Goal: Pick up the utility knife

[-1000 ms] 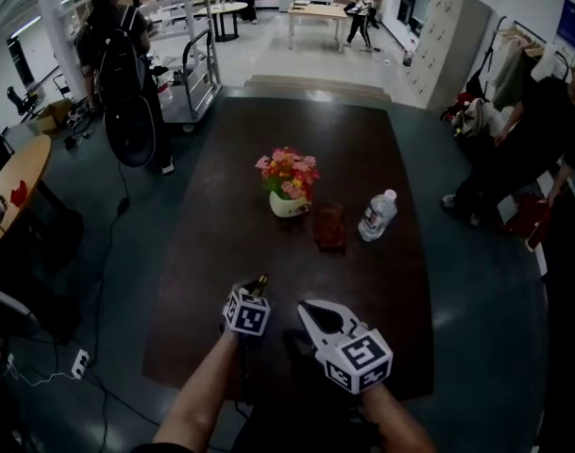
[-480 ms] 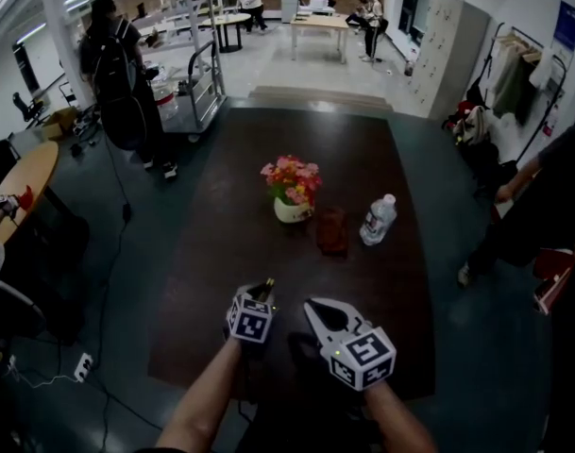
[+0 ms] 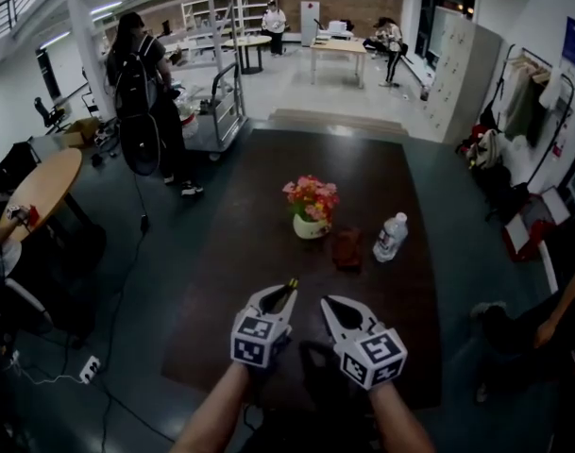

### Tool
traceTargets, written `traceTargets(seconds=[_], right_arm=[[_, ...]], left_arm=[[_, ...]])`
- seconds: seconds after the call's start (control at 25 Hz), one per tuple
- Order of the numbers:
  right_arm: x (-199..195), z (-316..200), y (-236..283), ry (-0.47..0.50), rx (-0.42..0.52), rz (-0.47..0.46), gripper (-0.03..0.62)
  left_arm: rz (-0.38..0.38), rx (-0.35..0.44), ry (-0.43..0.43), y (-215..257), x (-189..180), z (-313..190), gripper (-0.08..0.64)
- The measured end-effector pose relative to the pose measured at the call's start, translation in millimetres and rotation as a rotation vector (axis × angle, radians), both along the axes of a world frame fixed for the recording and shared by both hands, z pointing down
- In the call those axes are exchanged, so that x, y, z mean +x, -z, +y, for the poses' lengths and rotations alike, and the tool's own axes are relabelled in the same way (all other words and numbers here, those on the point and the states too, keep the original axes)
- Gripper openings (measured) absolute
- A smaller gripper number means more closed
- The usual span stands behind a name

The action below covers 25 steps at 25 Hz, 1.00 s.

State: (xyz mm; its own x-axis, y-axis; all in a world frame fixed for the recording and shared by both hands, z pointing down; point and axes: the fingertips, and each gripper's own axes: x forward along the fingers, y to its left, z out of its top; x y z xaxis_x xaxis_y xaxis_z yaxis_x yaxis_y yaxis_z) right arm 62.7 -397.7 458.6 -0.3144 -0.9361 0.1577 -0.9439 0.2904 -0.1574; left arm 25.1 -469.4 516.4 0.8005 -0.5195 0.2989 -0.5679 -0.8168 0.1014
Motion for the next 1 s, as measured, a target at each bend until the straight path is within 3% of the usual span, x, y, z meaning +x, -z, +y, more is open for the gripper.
traceTargets(seconds=[0.2,0.52,1.0], right_arm=[[-2,-2,27,0.0,0.065,0.002,0.011],[-3,9,63,0.009,0.166,-0.015,0.01],[-18,29,80,0.025,0.202,-0.02,0.01]], left_arm=[[0.125,0.043,-0.011,56,-8,15,0.071],[0.244,0.109,-0.06,117,-14,44,0.071],[0.275,0.131,-0.09,136,-27,68,0.071]])
